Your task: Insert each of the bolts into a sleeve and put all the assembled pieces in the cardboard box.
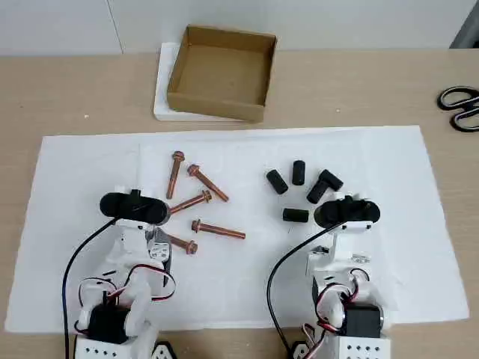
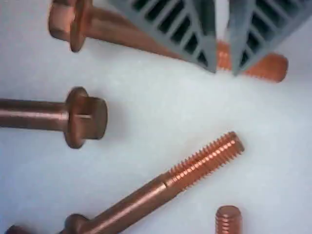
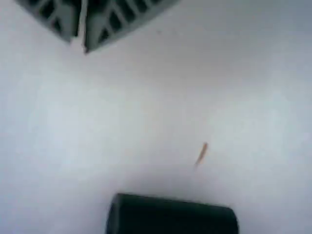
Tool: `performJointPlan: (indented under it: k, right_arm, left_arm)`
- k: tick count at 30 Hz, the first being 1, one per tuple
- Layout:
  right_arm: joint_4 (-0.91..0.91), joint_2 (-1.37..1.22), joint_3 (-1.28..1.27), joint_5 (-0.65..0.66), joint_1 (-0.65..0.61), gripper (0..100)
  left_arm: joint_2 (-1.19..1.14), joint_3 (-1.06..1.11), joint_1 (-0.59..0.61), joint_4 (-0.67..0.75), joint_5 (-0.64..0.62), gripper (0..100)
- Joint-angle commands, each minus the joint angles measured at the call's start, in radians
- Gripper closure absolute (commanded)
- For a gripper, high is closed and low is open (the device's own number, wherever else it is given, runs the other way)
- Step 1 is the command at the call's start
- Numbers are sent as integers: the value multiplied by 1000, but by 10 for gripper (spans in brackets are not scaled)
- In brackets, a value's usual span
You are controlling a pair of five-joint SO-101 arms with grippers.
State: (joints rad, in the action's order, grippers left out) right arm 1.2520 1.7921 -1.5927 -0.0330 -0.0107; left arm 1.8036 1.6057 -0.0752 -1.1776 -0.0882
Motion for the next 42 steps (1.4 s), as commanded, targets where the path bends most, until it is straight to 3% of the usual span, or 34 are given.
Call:
performJointPlan:
  k: [1,34,42]
  right_arm:
    - [-22,10,5,9,2,995]
    - [-22,10,5,9,1,995]
    - [-24,10,5,11,-24,995]
  left_arm:
    - [9,-8,-2,-2,2,993]
    - [9,-8,-21,6,5,993]
    - [9,-8,-150,6,52,993]
